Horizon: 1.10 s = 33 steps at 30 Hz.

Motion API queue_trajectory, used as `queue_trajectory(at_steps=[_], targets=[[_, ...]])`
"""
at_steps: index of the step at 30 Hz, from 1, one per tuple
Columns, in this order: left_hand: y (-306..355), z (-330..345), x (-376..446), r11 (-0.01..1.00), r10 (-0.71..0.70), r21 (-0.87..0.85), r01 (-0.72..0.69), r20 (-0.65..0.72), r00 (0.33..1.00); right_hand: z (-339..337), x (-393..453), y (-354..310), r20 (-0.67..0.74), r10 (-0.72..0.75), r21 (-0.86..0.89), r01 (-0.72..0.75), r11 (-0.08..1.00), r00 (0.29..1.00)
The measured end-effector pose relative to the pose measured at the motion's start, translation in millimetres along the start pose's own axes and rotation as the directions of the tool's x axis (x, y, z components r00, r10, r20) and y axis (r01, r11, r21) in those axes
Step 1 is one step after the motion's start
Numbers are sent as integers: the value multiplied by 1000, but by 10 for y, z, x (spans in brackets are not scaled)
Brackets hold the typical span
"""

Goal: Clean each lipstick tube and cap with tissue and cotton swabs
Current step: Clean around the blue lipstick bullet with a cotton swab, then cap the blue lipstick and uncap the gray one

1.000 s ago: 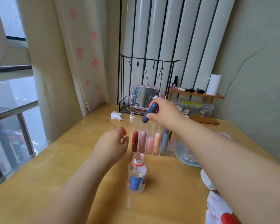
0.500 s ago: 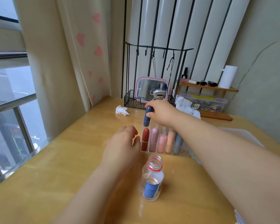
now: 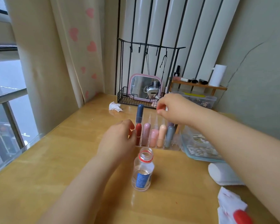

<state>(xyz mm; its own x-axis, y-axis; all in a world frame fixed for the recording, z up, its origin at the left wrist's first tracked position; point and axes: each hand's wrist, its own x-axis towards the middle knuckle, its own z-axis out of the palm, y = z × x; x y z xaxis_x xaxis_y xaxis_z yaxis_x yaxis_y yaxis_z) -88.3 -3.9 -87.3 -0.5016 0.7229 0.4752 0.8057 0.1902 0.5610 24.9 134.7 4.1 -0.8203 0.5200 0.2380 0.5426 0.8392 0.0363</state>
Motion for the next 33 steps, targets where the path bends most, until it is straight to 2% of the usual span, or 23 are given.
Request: queue_trajectory(at_steps=[4, 7, 12, 18, 20, 22, 25, 27, 31, 33], targets=[[40, -26, -31, 1000, -8, 18, 8, 23, 1000, -31, -336, 146, 94, -20, -219, 40, 975, 995], [76, -39, -48, 999, -14, 33, 13, 36, 999, 4, -430, 207, 123, 14, -268, 19, 963, 992], [166, -68, -53, 999, 42, 37, -41, -34, 999, 159, -407, 214, 14, 28, -254, -24, 967, 1000], [343, -356, -19, 998, 61, 5, -62, -271, 961, 33, -389, 215, -74, 13, -191, -27, 981, 997], [518, -545, -28, 994, 54, -74, -85, -353, 934, -218, -463, 212, -113, 8, -136, -23, 990, 994], [755, -720, -73, 977, 37, -183, -110, -365, 930, -516, -610, 205, -144, -12, -56, 4, 998, 990], [1077, -838, -213, 970, 128, -187, -156, -151, 980, -880, -982, 131, -154, 26, 116, -9, 993, 988], [1254, -797, -388, 966, 173, -196, -167, 15, 985, -1010, -1286, 74, -113, 78, 254, -47, 966, 990], [1420, -451, -873, 928, 139, -373, -7, 328, 934, -1039, -1834, -13, 7, 129, 421, -120, 899, 992], [1431, -270, -1072, 930, 135, -368, 19, 389, 911, -968, -2057, -44, 33, 164, 500, -158, 851, 986]])
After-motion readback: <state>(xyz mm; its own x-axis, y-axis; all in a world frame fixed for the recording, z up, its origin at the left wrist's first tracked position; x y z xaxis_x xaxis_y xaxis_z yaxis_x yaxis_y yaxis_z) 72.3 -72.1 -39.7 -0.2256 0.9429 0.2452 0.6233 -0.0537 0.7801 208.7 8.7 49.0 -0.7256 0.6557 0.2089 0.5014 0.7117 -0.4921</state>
